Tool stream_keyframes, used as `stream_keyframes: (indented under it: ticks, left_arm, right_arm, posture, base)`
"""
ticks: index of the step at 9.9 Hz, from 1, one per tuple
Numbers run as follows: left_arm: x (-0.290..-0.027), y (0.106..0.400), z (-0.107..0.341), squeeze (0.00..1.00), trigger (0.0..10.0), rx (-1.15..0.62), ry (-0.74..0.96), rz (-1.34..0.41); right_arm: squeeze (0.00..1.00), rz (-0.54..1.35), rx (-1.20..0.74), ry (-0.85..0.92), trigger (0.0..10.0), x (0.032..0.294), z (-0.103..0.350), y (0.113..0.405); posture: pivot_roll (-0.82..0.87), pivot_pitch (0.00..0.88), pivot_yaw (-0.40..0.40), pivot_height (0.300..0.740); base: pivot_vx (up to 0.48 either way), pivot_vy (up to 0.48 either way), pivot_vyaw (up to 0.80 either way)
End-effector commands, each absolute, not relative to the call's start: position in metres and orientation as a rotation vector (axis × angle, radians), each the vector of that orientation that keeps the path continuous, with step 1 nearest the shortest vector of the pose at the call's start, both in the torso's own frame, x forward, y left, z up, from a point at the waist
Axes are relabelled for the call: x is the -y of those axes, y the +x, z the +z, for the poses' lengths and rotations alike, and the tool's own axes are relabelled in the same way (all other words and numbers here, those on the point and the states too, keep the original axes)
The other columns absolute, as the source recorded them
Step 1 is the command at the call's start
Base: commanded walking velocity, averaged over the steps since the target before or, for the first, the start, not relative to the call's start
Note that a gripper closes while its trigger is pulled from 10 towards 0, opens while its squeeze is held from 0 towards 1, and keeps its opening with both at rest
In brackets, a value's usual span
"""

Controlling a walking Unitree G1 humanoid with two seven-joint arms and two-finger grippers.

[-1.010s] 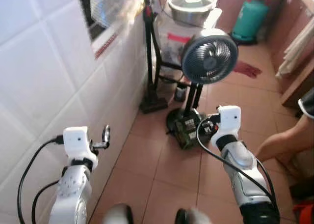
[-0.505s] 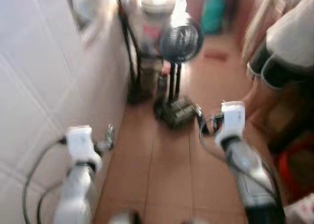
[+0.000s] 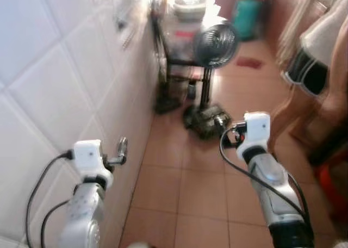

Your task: Setting the table

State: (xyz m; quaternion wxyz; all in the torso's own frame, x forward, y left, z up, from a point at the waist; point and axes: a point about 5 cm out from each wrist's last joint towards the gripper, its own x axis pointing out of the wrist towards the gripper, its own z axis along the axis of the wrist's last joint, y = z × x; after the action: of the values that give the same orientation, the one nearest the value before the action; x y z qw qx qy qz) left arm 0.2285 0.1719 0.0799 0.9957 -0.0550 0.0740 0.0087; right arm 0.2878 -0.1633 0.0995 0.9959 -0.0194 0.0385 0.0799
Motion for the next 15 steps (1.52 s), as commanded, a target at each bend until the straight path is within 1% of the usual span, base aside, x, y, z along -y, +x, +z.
stream_keyframes:
  ticks: [1,2,5,8,11,13,15]
  left_arm:
    - [-0.1731,0.2312,0.0853,0.0,10.0,-0.132,-0.101,0.009]
    - [-0.1711,0.2309,0.0849,0.0,10.0,-0.136,-0.085,0.001]
    - [-0.1672,0.2285,0.083,0.0,10.0,-0.146,-0.086,-0.004]
    - [-0.1675,0.2286,0.0834,0.0,10.0,-0.145,-0.077,0.004]
    - [-0.167,0.2285,0.0855,0.0,10.0,-0.133,-0.055,0.003]
    - [-0.1671,0.228,0.0863,0.0,10.0,-0.13,-0.041,0.002]
    - [-0.1669,0.2278,0.0871,0.0,10.0,-0.114,-0.066,-0.003]
  right_arm:
    - [0.0,0.152,-0.067,-0.041,10.0,0.1643,0.1025,0.29]
    - [0.0,0.152,-0.067,-0.04,10.0,0.164,0.1025,0.2903]
    - [0.0,0.154,-0.077,-0.043,10.0,0.1646,0.1004,0.2873]
    - [0.0,0.156,-0.081,-0.046,10.0,0.1655,0.1,0.2861]
    - [0.0,0.16,-0.078,-0.034,10.0,0.1651,0.1004,0.287]
    - [0.0,0.156,-0.09,-0.027,10.0,0.1652,0.0989,0.2872]
    - [0.0,0.159,-0.091,-0.023,10.0,0.1641,0.0986,0.2868]
  posture:
    - [0.08,0.0,0.04,0.74]
    - [0.08,0.003,0.039,0.74]
    - [0.07,0.017,0.036,0.74]
    - [0.07,0.027,0.032,0.74]
    - [0.08,0.027,0.029,0.74]
    - [0.08,0.029,0.03,0.74]
    - [0.08,0.03,0.033,0.74]
  base:
    - [0.0,0.0,-0.8]
    - [0.0,0.0,-0.8]
    - [-0.349,0.0,-0.8]
    - [0.0,0.0,-0.8]
    - [0.0,0.0,0.0]
    - [0.0,0.0,-0.65]
    - [0.0,0.0,-0.8]
